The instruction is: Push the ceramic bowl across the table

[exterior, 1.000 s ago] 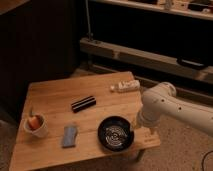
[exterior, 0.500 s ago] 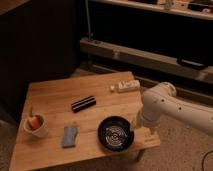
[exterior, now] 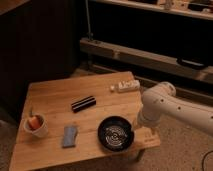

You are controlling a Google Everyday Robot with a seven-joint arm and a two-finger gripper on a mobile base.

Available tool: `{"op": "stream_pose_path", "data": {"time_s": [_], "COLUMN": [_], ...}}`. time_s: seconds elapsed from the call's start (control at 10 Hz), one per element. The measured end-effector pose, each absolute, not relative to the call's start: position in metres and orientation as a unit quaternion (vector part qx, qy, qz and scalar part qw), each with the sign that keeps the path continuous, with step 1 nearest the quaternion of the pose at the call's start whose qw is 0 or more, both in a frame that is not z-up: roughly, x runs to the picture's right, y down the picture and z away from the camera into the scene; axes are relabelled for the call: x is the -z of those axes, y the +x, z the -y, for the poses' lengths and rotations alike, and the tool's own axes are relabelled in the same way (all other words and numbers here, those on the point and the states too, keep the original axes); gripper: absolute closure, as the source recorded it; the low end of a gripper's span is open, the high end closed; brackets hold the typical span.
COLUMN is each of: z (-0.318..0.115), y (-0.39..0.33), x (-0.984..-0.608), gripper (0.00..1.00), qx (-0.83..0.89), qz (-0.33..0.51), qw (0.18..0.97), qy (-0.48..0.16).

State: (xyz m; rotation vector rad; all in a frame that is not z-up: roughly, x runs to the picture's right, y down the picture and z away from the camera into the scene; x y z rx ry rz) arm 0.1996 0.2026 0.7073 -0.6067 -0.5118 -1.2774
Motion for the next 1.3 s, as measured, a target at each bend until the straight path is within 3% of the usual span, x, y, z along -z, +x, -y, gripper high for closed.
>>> {"op": "stream_pose_path", "data": {"time_s": [0.6,0.8,0.9,1.1,1.3], "z": [-0.22,-0.225,-0.226,-0.234,-0.241], "y": [0.218,0.22,0.22,0.218,0.215], "x": [-0.716,-0.72,-0.721,-0.725,-0.729], "gripper": [0.4,0.6,0.65,0.91,1.0], "qx": [0.56,0.562,0.562,0.571,0.579], "qz": [0.24,0.241,0.241,0.251,0.253], "qw": [0.735,0.735,0.735,0.731,0.729], "qy": [-0.299,-0.294,-0.293,-0.277,-0.263]}}
